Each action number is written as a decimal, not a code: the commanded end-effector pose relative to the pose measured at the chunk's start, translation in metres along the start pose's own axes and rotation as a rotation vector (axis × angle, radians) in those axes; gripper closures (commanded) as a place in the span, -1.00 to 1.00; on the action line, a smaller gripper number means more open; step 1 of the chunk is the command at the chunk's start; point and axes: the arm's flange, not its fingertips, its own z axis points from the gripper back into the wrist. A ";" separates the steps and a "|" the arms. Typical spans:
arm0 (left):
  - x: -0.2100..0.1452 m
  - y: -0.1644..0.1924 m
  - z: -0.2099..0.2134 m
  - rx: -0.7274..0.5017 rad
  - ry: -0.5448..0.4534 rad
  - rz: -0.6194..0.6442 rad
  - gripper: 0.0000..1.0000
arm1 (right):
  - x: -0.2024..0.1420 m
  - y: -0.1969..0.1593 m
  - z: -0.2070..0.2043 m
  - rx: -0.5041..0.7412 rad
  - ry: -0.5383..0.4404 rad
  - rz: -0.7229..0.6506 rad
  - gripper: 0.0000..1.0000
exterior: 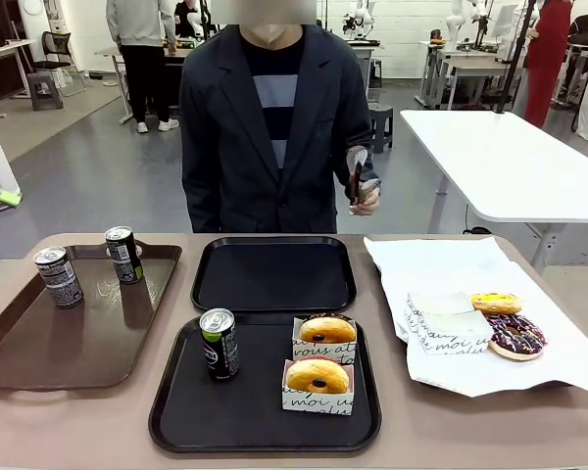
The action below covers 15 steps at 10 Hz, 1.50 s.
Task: Set up donuts and drinks on trays.
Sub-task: Pick up one Pepsi coke from the Handle tray and place it on the Flat Tray without a Pepsi coke.
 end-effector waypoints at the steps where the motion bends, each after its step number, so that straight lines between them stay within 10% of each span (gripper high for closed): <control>1: 0.058 -0.003 -0.011 0.087 -0.027 0.011 -1.00 | 0.002 -0.001 0.000 0.022 -0.016 0.017 -1.00; 9: 0.090 0.020 -0.083 0.411 0.106 0.031 -1.00 | 0.002 -0.001 0.000 0.022 -0.016 0.017 -1.00; 15: 0.094 0.027 -0.085 0.375 0.098 0.031 -1.00 | 0.002 -0.001 0.000 0.022 -0.016 0.017 -1.00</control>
